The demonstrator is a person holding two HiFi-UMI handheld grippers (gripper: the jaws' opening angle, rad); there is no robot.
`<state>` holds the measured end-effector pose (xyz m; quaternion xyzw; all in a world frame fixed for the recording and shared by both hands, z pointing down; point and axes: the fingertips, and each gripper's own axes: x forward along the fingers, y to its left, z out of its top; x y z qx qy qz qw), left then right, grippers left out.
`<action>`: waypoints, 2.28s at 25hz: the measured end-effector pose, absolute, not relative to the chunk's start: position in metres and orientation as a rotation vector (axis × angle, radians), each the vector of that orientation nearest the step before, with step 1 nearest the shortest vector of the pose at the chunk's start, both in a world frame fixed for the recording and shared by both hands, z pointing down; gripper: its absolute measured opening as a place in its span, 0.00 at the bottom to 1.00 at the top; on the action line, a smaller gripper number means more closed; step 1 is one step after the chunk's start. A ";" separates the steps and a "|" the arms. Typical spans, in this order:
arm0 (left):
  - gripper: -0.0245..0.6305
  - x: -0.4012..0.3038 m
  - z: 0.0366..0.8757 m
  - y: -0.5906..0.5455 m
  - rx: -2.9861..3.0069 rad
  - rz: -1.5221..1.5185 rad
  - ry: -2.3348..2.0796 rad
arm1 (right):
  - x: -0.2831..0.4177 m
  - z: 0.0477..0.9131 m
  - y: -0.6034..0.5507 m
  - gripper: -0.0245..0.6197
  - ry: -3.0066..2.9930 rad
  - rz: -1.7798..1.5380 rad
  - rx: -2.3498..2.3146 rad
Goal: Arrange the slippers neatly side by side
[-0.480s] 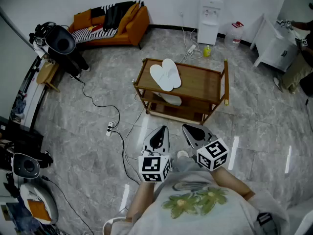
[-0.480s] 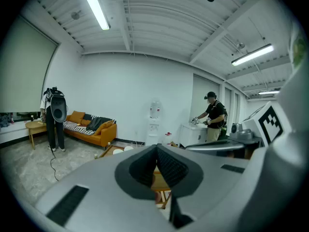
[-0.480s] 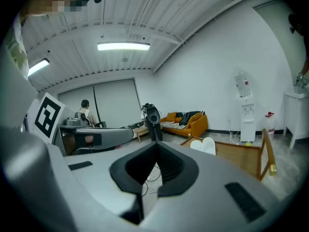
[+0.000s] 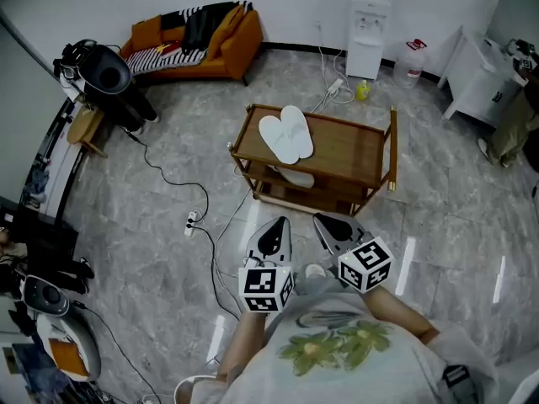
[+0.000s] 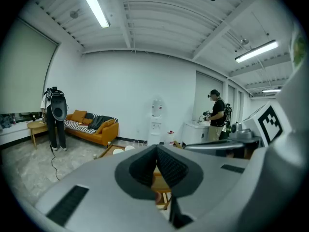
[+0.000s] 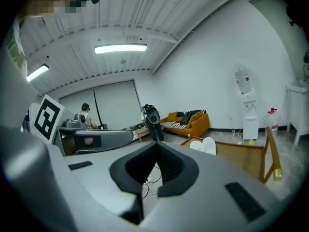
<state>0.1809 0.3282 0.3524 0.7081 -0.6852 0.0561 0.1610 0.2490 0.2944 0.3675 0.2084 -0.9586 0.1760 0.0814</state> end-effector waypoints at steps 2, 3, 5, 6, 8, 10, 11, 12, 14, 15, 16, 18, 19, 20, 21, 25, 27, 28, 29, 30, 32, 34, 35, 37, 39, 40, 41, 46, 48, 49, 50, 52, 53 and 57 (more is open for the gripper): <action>0.06 0.181 0.356 0.323 2.013 0.165 -1.962 | 0.250 0.371 0.288 0.05 -2.864 0.533 0.616; 0.06 0.182 0.358 0.321 2.007 0.167 -1.965 | 0.251 0.374 0.284 0.05 -2.864 0.537 0.612; 0.06 0.183 0.362 0.319 1.992 0.167 -1.973 | 0.253 0.379 0.279 0.05 -2.862 0.541 0.598; 0.06 0.183 0.364 0.319 1.981 0.169 -1.979 | 0.253 0.381 0.277 0.05 -2.860 0.541 0.587; 0.06 0.179 0.368 0.322 1.952 0.173 -1.993 | 0.250 0.386 0.276 0.05 -2.853 0.544 0.558; 0.06 0.174 0.372 0.325 1.918 0.169 -2.006 | 0.246 0.389 0.278 0.05 -2.850 0.549 0.533; 0.06 0.171 0.374 0.325 1.902 0.166 -2.011 | 0.245 0.390 0.278 0.05 -2.850 0.552 0.526; 0.06 0.169 0.375 0.325 1.889 0.165 -2.015 | 0.243 0.390 0.276 0.05 -2.848 0.556 0.522; 0.06 0.165 0.377 0.323 1.873 0.167 -2.018 | 0.241 0.392 0.273 0.05 -2.843 0.565 0.516; 0.06 0.163 0.378 0.322 1.868 0.168 -2.018 | 0.239 0.394 0.271 0.05 -2.840 0.571 0.514; 0.06 0.161 0.379 0.321 1.865 0.167 -2.017 | 0.237 0.395 0.269 0.05 -2.837 0.575 0.512; 0.06 0.157 0.381 0.315 1.861 0.161 -2.012 | 0.234 0.396 0.263 0.05 -2.834 0.580 0.513; 0.06 0.155 0.382 0.311 1.860 0.159 -2.008 | 0.232 0.397 0.259 0.05 -2.831 0.581 0.513; 0.06 0.153 0.384 0.305 1.860 0.160 -2.001 | 0.229 0.398 0.254 0.05 -2.828 0.583 0.515; 0.06 0.150 0.386 0.300 1.862 0.163 -1.993 | 0.226 0.399 0.249 0.05 -2.823 0.585 0.518; 0.06 0.134 0.394 0.274 1.881 0.177 -1.951 | 0.209 0.405 0.227 0.05 -2.802 0.592 0.538; 0.06 0.122 0.396 0.259 1.896 0.182 -1.936 | 0.198 0.409 0.216 0.05 -2.788 0.594 0.545; 0.06 0.114 0.396 0.252 1.902 0.180 -1.932 | 0.191 0.411 0.210 0.05 -2.783 0.594 0.547; 0.06 0.105 0.396 0.244 1.905 0.177 -1.931 | 0.183 0.412 0.203 0.05 -2.779 0.593 0.550; 0.06 0.095 0.396 0.236 1.905 0.175 -1.931 | 0.175 0.413 0.195 0.05 -2.775 0.592 0.554; 0.06 0.075 0.401 0.220 1.896 0.185 -1.924 | 0.158 0.418 0.177 0.05 -2.762 0.602 0.569; 0.06 0.056 0.406 0.205 1.891 0.202 -1.910 | 0.142 0.422 0.159 0.05 -2.747 0.621 0.589; 0.06 0.046 0.406 0.196 1.894 0.206 -1.907 | 0.134 0.423 0.150 0.05 -2.744 0.626 0.598; 0.06 0.024 0.406 0.179 1.901 0.206 -1.905 | 0.117 0.424 0.131 0.05 -2.744 0.622 0.618; 0.06 0.004 0.408 0.163 1.904 0.207 -1.902 | 0.099 0.425 0.115 0.05 -2.745 0.617 0.634; 0.06 -0.004 0.410 0.156 1.907 0.210 -1.896 | 0.092 0.426 0.108 0.05 -2.743 0.618 0.641; 0.06 -0.010 0.413 0.150 1.913 0.217 -1.888 | 0.086 0.428 0.102 0.05 -2.740 0.623 0.650; 0.06 -0.022 0.423 0.120 1.966 0.262 -1.808 | 0.066 0.440 0.075 0.12 -2.694 0.684 0.698; 0.06 -0.028 0.428 0.111 1.970 0.266 -1.777 | 0.057 0.447 0.067 0.18 -2.664 0.717 0.702; 0.06 -0.032 0.431 0.106 1.971 0.267 -1.764 | 0.053 0.451 0.064 0.21 -2.651 0.730 0.702; 0.06 -0.035 0.434 0.102 1.974 0.269 -1.751 | 0.050 0.454 0.061 0.24 -2.640 0.741 0.706; 0.06 -0.040 0.440 0.094 1.984 0.276 -1.725 | 0.045 0.460 0.054 0.26 -2.622 0.754 0.723; 0.06 -0.042 0.443 0.090 1.989 0.281 -1.713 | 0.044 0.464 0.050 0.27 -2.613 0.759 0.735; 0.06 -0.055 0.449 0.075 2.003 0.295 -1.683 | 0.037 0.477 0.038 0.28 -2.568 0.798 0.776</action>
